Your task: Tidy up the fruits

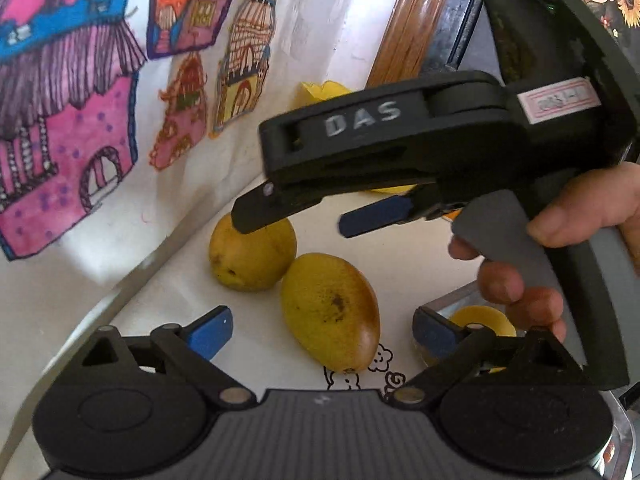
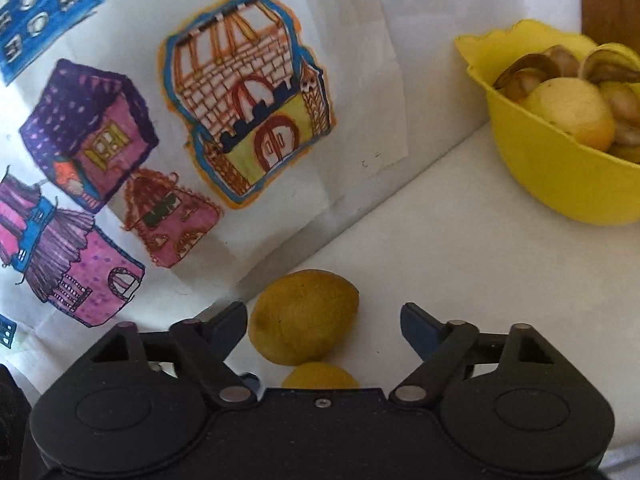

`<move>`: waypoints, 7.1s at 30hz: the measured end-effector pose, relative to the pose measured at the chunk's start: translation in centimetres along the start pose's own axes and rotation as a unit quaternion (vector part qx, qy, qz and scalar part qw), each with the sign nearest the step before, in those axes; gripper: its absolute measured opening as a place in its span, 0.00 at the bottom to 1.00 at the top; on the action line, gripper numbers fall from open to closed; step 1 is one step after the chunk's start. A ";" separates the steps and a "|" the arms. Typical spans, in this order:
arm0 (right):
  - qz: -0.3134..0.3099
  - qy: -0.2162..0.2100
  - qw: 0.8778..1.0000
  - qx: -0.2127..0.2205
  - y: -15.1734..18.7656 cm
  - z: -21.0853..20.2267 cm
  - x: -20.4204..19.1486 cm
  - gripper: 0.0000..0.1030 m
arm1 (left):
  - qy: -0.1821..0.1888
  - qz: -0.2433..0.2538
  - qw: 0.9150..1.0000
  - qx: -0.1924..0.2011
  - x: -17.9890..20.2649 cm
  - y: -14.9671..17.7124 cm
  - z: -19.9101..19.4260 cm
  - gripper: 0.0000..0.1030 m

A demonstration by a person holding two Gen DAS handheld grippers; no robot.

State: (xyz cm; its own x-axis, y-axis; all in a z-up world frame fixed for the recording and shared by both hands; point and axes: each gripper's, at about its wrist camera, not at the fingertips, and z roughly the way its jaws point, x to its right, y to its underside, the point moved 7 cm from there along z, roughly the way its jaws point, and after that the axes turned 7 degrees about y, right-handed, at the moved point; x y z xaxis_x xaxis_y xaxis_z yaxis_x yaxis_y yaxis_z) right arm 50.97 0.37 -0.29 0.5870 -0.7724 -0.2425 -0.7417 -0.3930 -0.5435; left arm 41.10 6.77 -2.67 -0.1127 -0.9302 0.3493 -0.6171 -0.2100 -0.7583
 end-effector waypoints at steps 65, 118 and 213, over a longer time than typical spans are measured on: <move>0.156 -0.070 0.979 0.107 6.0 -6.8 10.9 0.66 | 0.051 -0.002 0.998 0.036 2.1 2.4 0.9 0.59; 0.109 0.041 0.981 0.153 19.2 -11.3 21.2 0.67 | 0.064 0.096 0.991 -0.071 18.9 2.4 6.7 0.59; 0.075 0.216 0.915 0.334 32.0 -23.9 6.5 0.99 | -0.041 0.065 0.992 0.098 16.8 9.5 -16.2 1.00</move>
State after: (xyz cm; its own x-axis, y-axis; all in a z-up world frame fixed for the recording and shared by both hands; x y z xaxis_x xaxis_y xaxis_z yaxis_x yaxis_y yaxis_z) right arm 23.35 -29.13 -0.06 0.2053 -0.9742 -0.0939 -0.3558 0.0151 -0.9344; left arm 20.75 -5.95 4.90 -0.1124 -0.9732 0.2008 -0.4367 -0.1332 -0.8897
